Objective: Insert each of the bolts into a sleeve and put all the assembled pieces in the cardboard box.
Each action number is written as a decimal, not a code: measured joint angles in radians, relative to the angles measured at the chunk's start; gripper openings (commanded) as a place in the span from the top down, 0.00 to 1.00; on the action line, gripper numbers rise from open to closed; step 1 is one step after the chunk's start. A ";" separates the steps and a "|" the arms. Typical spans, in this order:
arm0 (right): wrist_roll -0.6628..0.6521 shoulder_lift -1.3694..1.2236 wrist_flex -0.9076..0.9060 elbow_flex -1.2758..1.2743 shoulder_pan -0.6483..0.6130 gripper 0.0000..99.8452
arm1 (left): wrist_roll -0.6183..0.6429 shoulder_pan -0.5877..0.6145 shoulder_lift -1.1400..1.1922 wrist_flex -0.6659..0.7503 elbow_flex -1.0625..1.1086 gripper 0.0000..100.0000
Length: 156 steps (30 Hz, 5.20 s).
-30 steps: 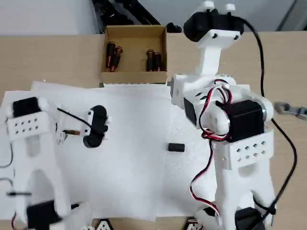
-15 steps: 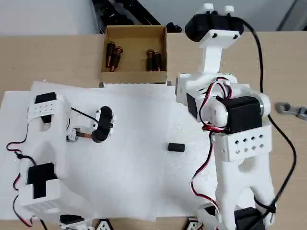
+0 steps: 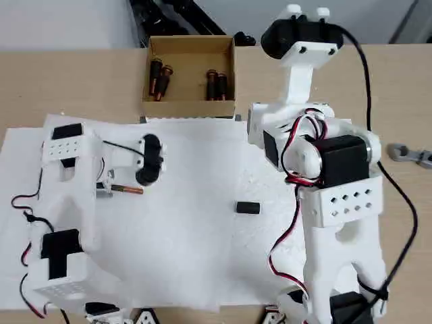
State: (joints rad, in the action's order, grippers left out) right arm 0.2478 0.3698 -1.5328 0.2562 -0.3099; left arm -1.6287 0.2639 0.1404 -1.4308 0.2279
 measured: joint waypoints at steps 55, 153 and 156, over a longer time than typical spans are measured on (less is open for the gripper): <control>0.000 0.000 0.000 -0.003 0.000 1.00 | 2.681 0.018 0.003 -0.052 -0.005 0.81; -1.221 -0.206 -0.098 -0.503 -0.124 0.99 | 1.505 -0.003 -1.313 -0.256 -0.091 0.99; -1.254 -0.206 -0.092 -0.508 -0.124 0.99 | 1.505 -0.002 -1.407 -0.189 0.003 0.99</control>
State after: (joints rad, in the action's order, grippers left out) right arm -1.0058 0.1642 -1.6249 -0.2516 -0.4342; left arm -0.1235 0.2624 -1.2666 -1.6195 0.2309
